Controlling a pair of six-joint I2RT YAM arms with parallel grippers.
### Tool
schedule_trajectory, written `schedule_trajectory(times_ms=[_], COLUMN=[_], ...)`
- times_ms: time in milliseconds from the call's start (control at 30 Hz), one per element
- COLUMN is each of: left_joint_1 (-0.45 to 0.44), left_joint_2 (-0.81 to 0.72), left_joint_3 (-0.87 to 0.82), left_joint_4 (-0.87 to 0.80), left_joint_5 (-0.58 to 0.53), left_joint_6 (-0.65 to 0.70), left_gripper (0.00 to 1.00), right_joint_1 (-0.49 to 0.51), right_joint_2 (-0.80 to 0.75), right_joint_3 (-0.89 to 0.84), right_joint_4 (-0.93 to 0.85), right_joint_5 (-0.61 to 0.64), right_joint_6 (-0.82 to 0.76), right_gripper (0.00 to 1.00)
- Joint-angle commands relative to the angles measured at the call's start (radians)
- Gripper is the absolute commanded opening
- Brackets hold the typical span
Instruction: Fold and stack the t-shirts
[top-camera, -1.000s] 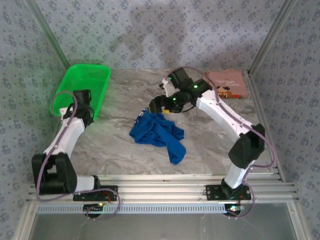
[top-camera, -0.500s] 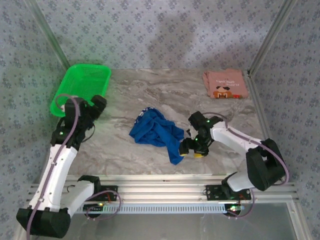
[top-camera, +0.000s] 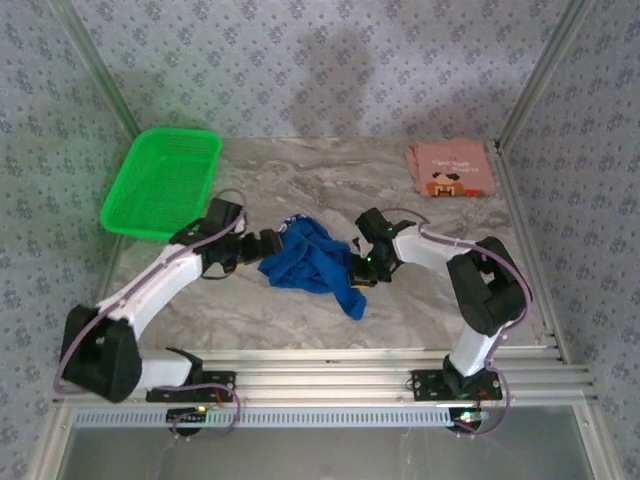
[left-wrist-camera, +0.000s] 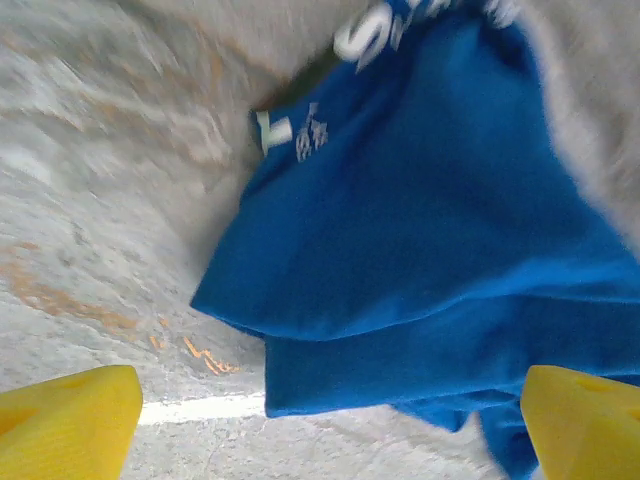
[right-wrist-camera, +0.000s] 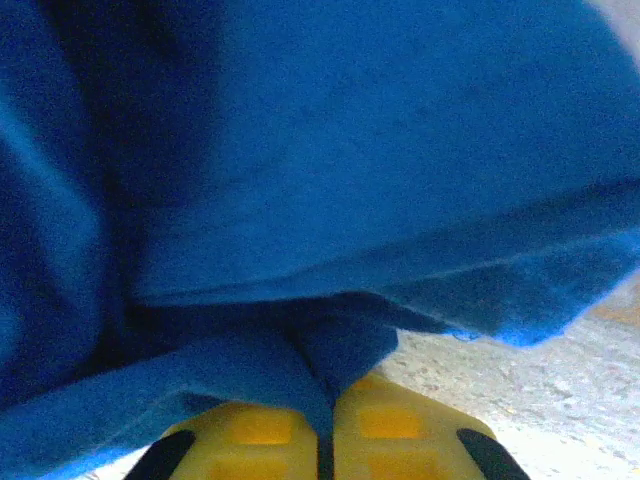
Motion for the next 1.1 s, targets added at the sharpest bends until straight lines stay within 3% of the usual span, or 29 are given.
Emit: schedule_trajectory(times_ms=[0,233,333,467,533,633,900,1067], left_joint_1=[-0.042,-0.072,-0.076,-0.070,-0.058,-0.055,-0.029,0.002], left_joint_2=[0.073,0.303,0.419,0.525,0.524,0.499,0.457,0.473], left_joint_3=[0.072,0.122,0.171,0.266,0.290,0.375,0.664,0.931], left_joint_4=[0.067,0.247,0.301,0.281,0.296,0.259,0.186,0.154], left_joint_5=[0.041,0.154,0.193,0.167,0.160,0.124,0.049,0.066], left_joint_6=[0.051,0.037,0.025,0.029,0.016,0.052,0.119,0.135], left_gripper=[0.96,0.99,0.93,0.43,0.24,0.09,0.03,0.04], right_joint_1=[-0.003,-0.046,-0.089,-0.136,-0.157,-0.199,-0.364,-0.455], right_joint_2=[-0.110,-0.281,-0.330,-0.354,-0.361,-0.370,-0.388,-0.415], right_joint_3=[0.095,0.358,0.434,0.524,0.557,0.601,0.733,0.811], right_joint_4=[-0.079,-0.341,-0.366,-0.411,-0.431,-0.451,-0.375,-0.198], right_joint_5=[0.057,0.138,0.145,0.154,0.168,0.193,0.180,0.163], right_joint_6=[-0.020,-0.144,-0.157,-0.194,-0.219,-0.249,-0.268,-0.212], right_gripper=[0.01,0.00,0.00,0.00,0.00,0.00,0.00,0.00])
